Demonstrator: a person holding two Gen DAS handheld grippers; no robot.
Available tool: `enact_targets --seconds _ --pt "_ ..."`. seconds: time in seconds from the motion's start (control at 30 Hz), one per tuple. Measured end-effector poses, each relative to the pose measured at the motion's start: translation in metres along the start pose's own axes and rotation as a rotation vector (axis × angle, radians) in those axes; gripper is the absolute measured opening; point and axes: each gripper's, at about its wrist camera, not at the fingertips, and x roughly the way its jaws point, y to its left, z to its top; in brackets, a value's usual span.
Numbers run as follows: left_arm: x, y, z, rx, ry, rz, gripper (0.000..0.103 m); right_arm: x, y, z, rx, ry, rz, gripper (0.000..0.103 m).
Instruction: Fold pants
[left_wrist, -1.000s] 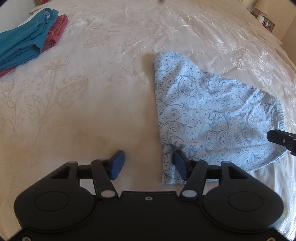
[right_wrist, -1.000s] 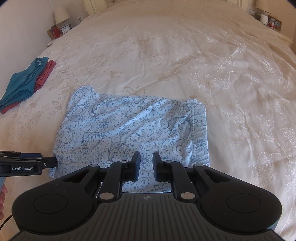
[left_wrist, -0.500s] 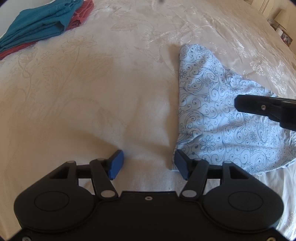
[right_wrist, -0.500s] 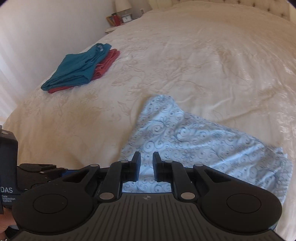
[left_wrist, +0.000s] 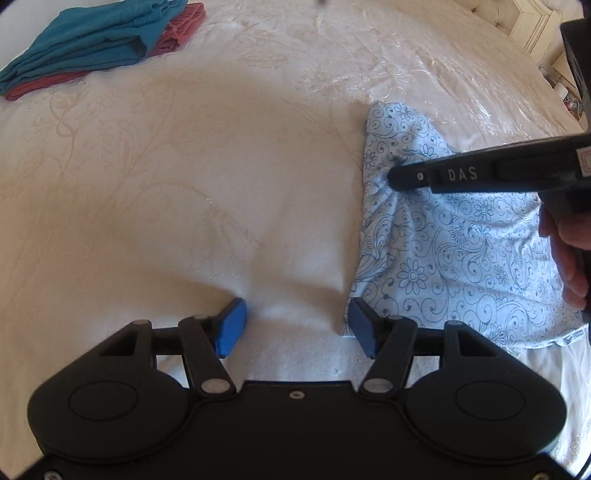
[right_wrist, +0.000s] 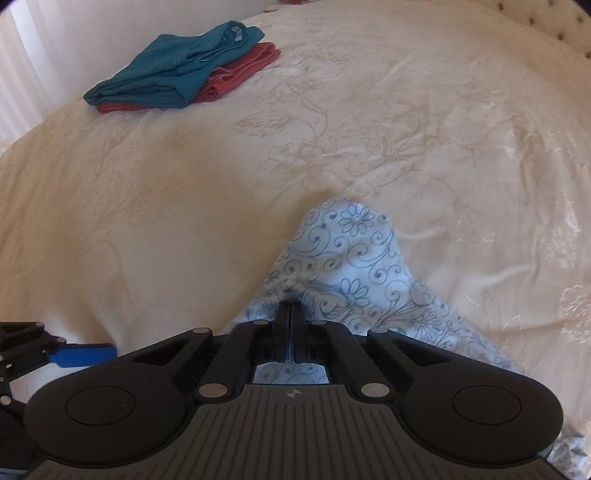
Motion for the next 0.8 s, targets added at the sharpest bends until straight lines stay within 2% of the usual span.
enact_targets --seconds 0.07,0.13,0.23,0.27,0.37,0.5,0.53,0.6,0.67,0.7,0.73,0.8 --pt "-0.001 0.0 -0.001 0.001 -0.002 -0.002 0.065 0.002 -0.01 0.002 0.051 -0.001 -0.021 0.0" --pt "-0.001 0.001 -0.001 0.001 -0.002 -0.003 0.065 -0.002 -0.015 0.001 0.095 -0.002 0.021 0.001" --pt "-0.002 0.001 -0.001 -0.006 -0.001 -0.003 0.065 -0.016 -0.005 -0.002 0.036 0.012 0.149 0.001" --pt "-0.002 0.001 -0.002 -0.008 -0.004 -0.001 0.065 -0.016 0.003 -0.001 -0.008 0.028 0.158 0.001" --pt "-0.002 -0.001 -0.005 -0.007 -0.018 0.009 0.065 -0.014 0.016 0.002 -0.085 0.043 0.082 0.005" --pt "-0.004 -0.001 -0.006 -0.013 -0.022 0.01 0.065 -0.003 0.013 0.018 0.013 0.062 0.089 0.02" --pt "-0.004 -0.001 -0.006 -0.015 -0.023 0.009 0.066 0.001 0.014 0.021 0.023 0.078 0.078 0.02" --pt "-0.004 0.0 -0.007 -0.017 -0.026 0.009 0.066 0.009 0.019 0.024 0.013 0.113 0.038 0.02" --pt "-0.005 0.0 -0.008 -0.022 -0.029 0.008 0.066 0.012 0.022 0.024 0.006 0.107 0.026 0.019" --pt "-0.006 0.002 -0.01 -0.025 -0.03 0.006 0.066 0.012 0.023 0.023 0.006 0.104 0.015 0.006" --pt "-0.006 0.002 -0.01 -0.027 -0.031 0.004 0.066 0.013 0.023 0.023 0.008 0.112 0.008 0.001" --pt "-0.006 0.003 -0.012 -0.028 -0.033 0.0 0.065 0.014 0.021 0.027 0.035 0.101 -0.001 0.001"
